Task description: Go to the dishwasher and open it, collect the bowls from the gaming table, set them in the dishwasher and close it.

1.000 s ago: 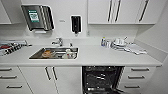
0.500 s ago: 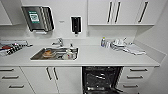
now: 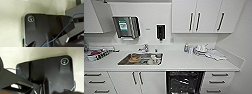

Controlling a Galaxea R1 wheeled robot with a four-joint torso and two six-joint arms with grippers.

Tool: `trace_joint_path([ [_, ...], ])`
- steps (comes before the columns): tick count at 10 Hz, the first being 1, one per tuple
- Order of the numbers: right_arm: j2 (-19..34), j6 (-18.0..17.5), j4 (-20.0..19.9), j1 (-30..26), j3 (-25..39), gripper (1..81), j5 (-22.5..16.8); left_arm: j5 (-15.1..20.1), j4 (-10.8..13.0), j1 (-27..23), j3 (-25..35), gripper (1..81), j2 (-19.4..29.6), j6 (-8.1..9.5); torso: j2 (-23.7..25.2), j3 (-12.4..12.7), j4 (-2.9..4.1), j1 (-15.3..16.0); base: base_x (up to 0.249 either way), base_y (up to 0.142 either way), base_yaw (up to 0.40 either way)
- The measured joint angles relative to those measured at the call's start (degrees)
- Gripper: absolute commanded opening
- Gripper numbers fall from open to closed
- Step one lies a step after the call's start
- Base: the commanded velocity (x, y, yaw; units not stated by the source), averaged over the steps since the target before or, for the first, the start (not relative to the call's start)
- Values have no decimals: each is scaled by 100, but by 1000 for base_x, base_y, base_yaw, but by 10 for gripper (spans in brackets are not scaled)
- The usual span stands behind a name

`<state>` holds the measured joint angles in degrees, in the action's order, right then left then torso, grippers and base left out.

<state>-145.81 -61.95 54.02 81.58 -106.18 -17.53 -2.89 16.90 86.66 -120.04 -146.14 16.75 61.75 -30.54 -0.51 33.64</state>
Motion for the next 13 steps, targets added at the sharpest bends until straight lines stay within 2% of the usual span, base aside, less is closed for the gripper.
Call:
trace_joint_path([
  [2,-59,5,52,59,-99,811,1,-5,2,11,-226,811,-247,2,-405,214,0,-269,0,0,0],
  [5,-207,7,74,61,-366,811,9,-2,2,101,-433,811,-461,0,-981,289,0,-647,0,0,0],
  [10,-521,29,232,83,-816,811,15,15,0,88,-1259,811,-1008,0,-1991,304,0,-1298,0,0,0],
  [13,-741,46,279,183,-1234,811,191,26,0,88,-1325,811,-1130,0,-2573,538,0,-1674,0,0,0],
])
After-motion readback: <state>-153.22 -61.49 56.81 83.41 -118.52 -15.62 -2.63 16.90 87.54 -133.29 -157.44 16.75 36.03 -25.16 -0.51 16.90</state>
